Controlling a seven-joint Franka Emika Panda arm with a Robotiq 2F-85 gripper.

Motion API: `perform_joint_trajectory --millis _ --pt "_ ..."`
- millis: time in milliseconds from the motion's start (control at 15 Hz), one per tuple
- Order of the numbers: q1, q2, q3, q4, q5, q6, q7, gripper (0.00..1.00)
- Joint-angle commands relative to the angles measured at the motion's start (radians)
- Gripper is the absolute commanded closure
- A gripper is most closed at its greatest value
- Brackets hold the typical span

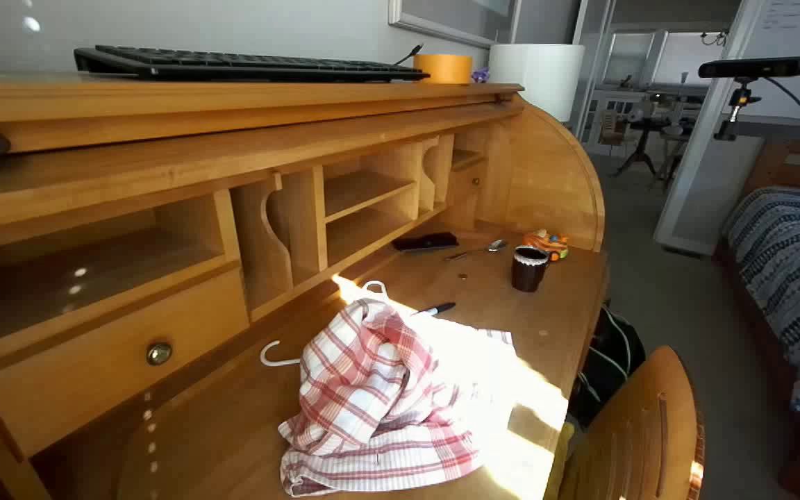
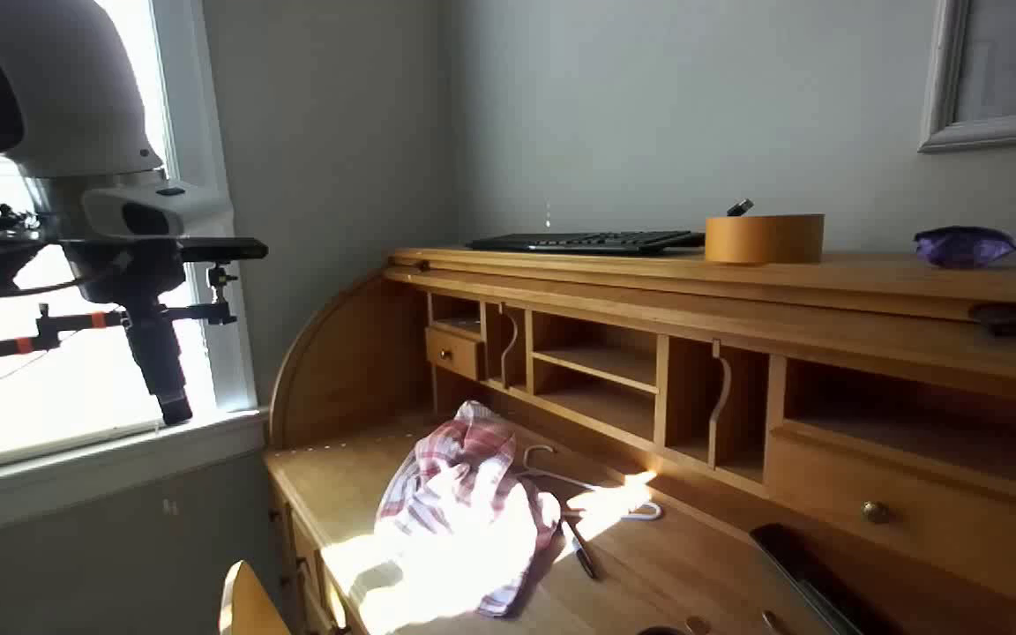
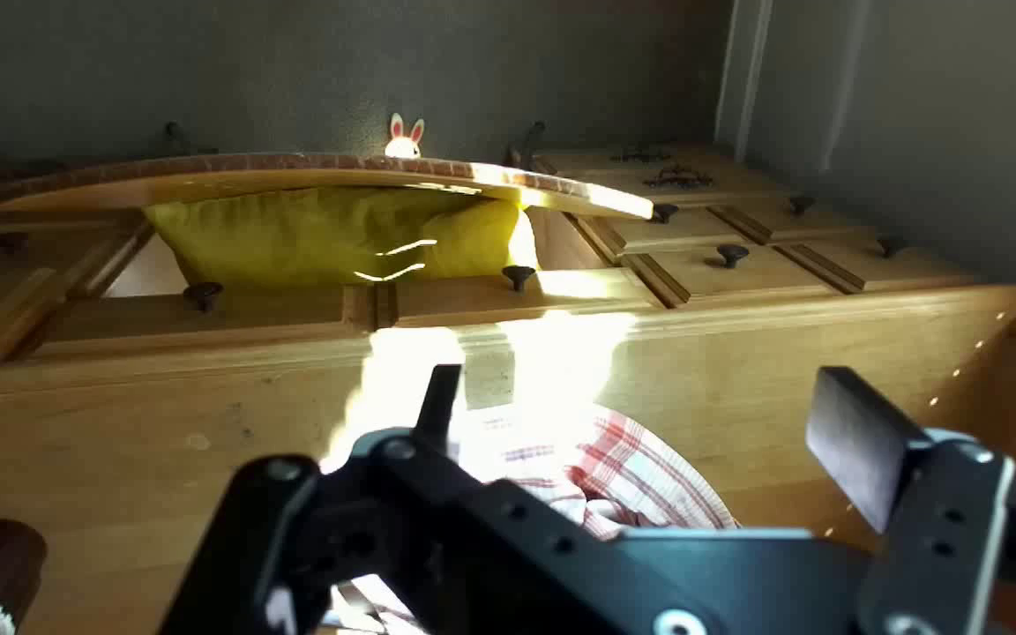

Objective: Move the cup to the left

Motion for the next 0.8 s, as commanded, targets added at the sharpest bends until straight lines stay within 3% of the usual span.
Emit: perform_joint_trajectory --millis 0,667,733 --pt "-0.008 0.003 0.007 -0.004 0.006 -0.004 -0.005 0.0" --pt "-0.008 0.009 0.007 -0.014 0.006 -0.004 -0.005 0.0" --pt "-0.017 0.028 0.017 -0.012 0.002 0.036 0.012 0.0"
